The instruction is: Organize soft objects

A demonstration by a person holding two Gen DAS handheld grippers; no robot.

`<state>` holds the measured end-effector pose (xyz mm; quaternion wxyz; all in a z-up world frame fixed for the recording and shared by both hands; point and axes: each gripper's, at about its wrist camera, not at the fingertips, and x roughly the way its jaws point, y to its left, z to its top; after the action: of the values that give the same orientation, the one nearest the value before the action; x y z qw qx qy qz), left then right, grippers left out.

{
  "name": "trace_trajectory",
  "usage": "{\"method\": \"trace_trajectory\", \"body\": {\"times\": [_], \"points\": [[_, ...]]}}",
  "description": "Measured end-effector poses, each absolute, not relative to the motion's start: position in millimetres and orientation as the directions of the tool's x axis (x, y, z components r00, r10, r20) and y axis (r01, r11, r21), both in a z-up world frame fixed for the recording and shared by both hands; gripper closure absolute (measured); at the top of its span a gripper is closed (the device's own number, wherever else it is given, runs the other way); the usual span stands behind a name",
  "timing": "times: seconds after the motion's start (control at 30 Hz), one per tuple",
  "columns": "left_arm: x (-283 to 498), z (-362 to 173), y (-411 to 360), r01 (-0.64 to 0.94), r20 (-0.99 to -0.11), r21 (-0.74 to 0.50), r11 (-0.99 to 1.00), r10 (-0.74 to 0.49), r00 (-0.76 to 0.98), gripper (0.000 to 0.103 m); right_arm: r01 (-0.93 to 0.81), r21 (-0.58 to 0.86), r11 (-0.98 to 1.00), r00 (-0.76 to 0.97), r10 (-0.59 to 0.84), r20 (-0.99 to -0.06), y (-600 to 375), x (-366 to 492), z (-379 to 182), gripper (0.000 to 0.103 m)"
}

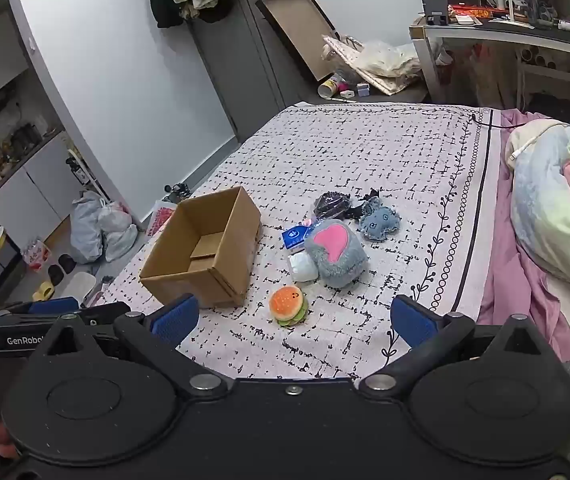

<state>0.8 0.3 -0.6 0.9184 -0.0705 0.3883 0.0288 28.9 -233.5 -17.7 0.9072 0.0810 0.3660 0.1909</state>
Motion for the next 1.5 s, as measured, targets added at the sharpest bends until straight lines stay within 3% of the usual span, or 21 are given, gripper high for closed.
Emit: {"method": "trace_trajectory", "body": {"times": [1.5], "points": [[-1.6,-2.2,-10.6,-0.09,-0.71,-0.112,0.99,-0.016,0.704,0.0,-0.292,0.294,0.91,0.661,0.415,-0.625,-232.0,30.2,-17.6,0.0]]}}
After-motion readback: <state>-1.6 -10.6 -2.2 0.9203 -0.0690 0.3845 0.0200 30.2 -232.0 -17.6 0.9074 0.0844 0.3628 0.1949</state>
